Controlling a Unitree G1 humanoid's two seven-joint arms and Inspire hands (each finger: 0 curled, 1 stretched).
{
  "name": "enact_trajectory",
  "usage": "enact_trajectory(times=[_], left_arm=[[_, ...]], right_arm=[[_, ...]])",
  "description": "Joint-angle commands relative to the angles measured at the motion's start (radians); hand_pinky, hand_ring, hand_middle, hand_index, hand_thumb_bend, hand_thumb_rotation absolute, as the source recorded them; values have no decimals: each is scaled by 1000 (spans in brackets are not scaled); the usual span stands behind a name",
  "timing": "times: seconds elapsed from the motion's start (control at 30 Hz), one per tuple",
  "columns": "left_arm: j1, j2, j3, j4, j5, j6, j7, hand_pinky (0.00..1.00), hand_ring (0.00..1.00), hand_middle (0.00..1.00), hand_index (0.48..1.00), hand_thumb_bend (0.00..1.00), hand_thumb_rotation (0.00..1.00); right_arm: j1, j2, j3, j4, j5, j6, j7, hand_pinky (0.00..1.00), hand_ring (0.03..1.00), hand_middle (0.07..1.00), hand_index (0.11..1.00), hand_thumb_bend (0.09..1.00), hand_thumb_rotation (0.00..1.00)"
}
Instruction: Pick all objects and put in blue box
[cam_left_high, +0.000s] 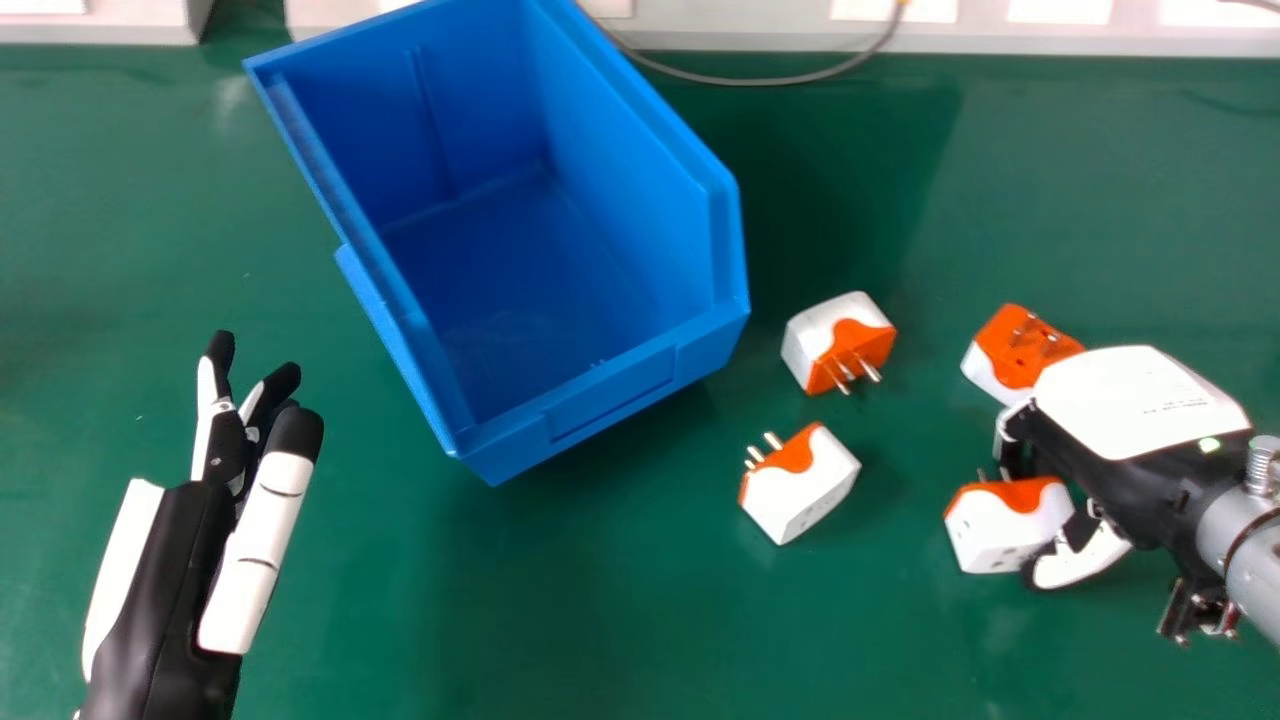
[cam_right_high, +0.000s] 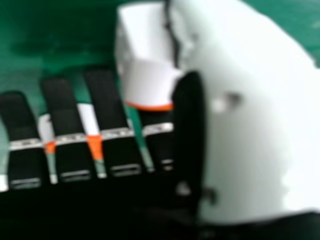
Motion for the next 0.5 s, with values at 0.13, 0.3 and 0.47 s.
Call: enact_trajectory(times=[0.13,0.3,0.47], left_arm=[[9,12,10,-32,-11,-5,-10,926,952,964,964,677,1000],[16,10,9,-43,-10,-4,-14,924,953,964,962,683,1000],[8,10,13,-28,-10,-8,-21,922,952,964,961,683,1000]], right_arm=[[12,-13,24,36,-22,45,-22,193,212,415,474,514,14],[7,-16,36,47,-18,52,-43,175,188,450,472,518,5],[26,-22,17,19,19,31,-71,163,178,462,474,520,1]])
